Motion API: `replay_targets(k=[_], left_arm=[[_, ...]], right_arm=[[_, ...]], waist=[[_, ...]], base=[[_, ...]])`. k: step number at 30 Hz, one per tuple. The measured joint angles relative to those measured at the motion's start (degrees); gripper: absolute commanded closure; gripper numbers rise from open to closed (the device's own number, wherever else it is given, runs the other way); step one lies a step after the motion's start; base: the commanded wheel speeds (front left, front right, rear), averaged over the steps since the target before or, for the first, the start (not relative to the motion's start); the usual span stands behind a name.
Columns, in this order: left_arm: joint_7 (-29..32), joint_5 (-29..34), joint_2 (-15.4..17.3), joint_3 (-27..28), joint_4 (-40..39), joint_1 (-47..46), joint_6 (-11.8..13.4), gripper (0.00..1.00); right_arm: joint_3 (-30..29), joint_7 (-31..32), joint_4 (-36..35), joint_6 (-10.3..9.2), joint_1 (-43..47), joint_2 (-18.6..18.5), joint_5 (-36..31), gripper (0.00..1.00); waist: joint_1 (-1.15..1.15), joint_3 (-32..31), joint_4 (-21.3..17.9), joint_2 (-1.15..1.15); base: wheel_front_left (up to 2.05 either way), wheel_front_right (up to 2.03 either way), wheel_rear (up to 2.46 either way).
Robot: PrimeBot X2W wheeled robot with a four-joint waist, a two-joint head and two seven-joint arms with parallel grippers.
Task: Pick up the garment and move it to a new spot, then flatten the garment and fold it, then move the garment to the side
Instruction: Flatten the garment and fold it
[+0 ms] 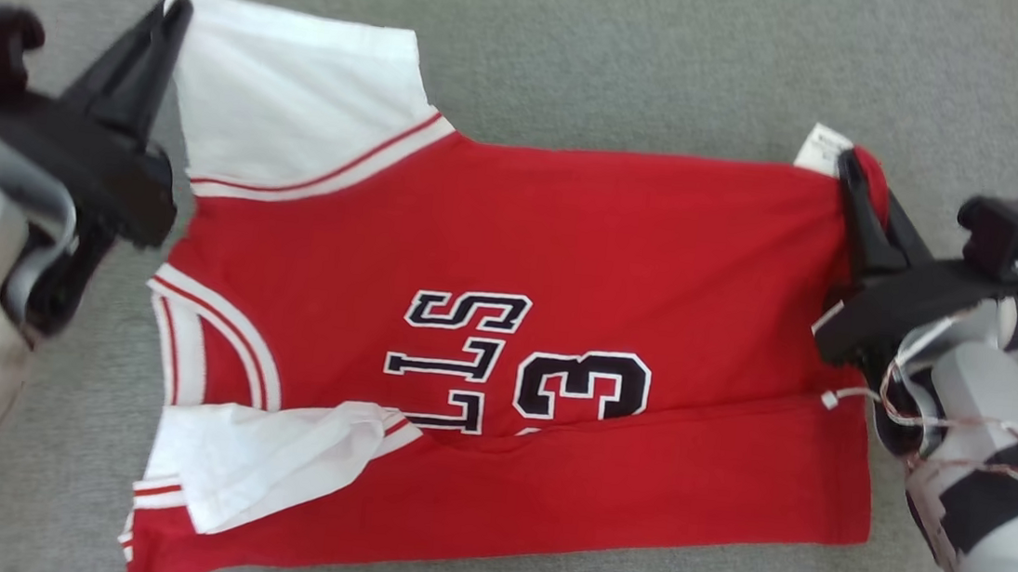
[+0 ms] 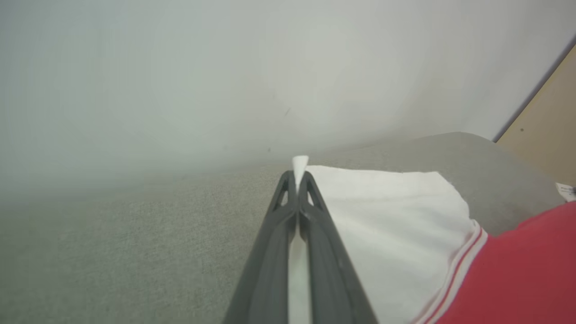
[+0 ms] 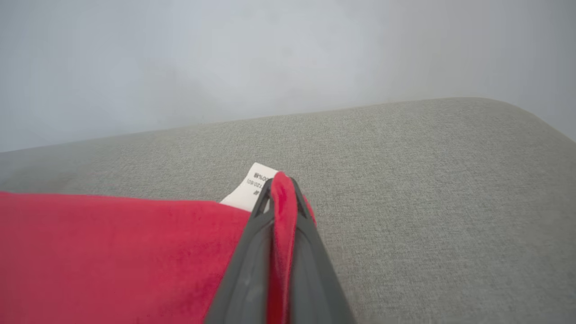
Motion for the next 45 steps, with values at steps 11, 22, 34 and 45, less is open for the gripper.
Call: replay_targets(k=[11,22,34,45], left_arm=[[-0.3,6.9,0.9,12.2,-27.0,28.2,8.7,1.0],[-0.4,11.2,-7.2,19.3,-31.8,48.5,8.5,1.0],[-0.4,20.6,-15.8,33.8,-33.9,53.5,6.6,0.0],[-0.4,40.3,-23.8,49.0,-37.0,55.1,4.1,0.0]], right_arm=[[-11.2,-0.3,-15.1,0.0,16.3,-1.7,-6.6,1.0],[-19.3,-0.4,-25.1,0.0,32.9,3.0,-11.8,1.0],[-23.9,-0.4,-27.8,0.0,37.7,2.9,-11.8,0.0],[-22.4,1.8,-12.8,0.0,31.8,3.3,-9.1,0.0]], waist=[[-0.01,-3.5,4.0,0.0],[-0.01,-6.2,5.9,0.0],[0.0,-8.8,5.7,-0.01],[0.0,-8.5,6.7,0.0]], base=[[0.0,0.0,0.0],[0.0,0.0,0.0],[0.0,0.0,0.0],[0.0,0.0,0.0]])
